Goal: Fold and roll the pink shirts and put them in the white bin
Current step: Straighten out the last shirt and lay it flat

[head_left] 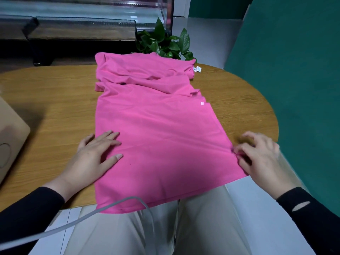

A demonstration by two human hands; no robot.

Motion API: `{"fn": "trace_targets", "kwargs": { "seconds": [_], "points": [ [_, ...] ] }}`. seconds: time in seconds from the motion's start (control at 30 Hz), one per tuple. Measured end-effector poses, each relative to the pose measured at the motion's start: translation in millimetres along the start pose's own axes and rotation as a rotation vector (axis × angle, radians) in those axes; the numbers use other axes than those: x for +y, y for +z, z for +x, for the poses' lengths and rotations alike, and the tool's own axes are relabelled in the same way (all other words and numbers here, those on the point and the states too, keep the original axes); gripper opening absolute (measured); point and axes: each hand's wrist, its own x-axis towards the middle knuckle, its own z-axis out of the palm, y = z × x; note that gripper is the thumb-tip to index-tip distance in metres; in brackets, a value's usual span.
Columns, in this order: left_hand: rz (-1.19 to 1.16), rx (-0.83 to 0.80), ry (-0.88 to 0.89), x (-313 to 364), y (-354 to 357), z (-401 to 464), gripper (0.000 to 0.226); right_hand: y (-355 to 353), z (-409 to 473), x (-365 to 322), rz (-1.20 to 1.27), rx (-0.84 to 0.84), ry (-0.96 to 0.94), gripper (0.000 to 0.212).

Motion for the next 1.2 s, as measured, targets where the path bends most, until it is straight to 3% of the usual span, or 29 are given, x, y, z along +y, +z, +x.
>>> {"fn": "trace_targets", "kwargs": {
  "seconds": [0.1, 0.17, 0.23, 0.3, 0.4, 0.47, 0.53, 0.6, 0.77, 0.87, 0.93, 1.0, 1.07, 1.1, 1.13, 1.17, 1.2],
  "points": [
    [-0.013, 0.015, 0.162, 2, -9, -11, 0.039, 11, -5, 16, 0.096, -0.097, -0.248, 0.025],
    [0.004, 0.012, 0.236, 3, -12, -19, 0.032, 10, -5, 23, 0.067, -0.084, -0.305, 0.016],
    [0.018, -0.022, 0.288, 4, -15, -30, 0.033, 4, -6, 25, 0.001, -0.089, -0.311, 0.028],
    [0.034, -0.079, 0.344, 4, -18, -42, 0.040, -3, -11, 27, -0.022, -0.152, -0.328, 0.040],
    [0.077, -0.226, 0.448, 5, -25, -62, 0.071, -4, -20, 36, -0.055, -0.257, -0.371, 0.067],
    [0.132, -0.313, 0.472, 5, -29, -72, 0.087, -1, -24, 39, -0.078, -0.256, -0.377, 0.061],
    [0.149, -0.319, 0.482, 5, -27, -76, 0.076, 0, -27, 38, -0.069, -0.199, -0.371, 0.048],
    [0.080, -0.240, 0.468, 7, -27, -76, 0.047, -1, -30, 35, -0.045, -0.141, -0.367, 0.040],
    [-0.042, -0.066, 0.346, 12, -21, -75, 0.035, -8, -21, 15, 0.027, -0.100, -0.334, 0.030],
    [-0.427, -0.009, 0.054, 40, -47, -83, 0.032, -28, -22, -2, 0.283, -0.261, -0.213, 0.043],
    [-0.493, -0.112, -0.110, 9, -49, -103, 0.024, -55, -24, -9, 0.590, -0.456, -0.027, 0.055],
    [-0.834, -0.326, -0.465, -32, -61, -136, 0.019, -75, -27, -8, 0.830, -0.578, 0.079, 0.062],
    [-0.867, -0.210, -0.511, -65, -55, -147, 0.049, -89, -24, -16, 0.882, -0.614, 0.096, 0.064],
    [-0.953, -0.218, -0.498, -44, -69, -136, 0.049, -91, -19, -23, 0.870, -0.588, 0.094, 0.060],
    [-1.030, -0.242, -0.468, -18, -81, -122, 0.033, -91, -11, -31, 0.856, -0.529, 0.074, 0.055],
    [-1.100, -0.184, -0.441, -10, -79, -107, 0.021, -90, -1, -41, 0.858, -0.471, 0.073, 0.047],
    [-1.144, -0.089, -0.511, 12, -86, -89, 0.024, -86, 11, -48, 0.874, -0.420, 0.095, 0.040]
  ]
}}
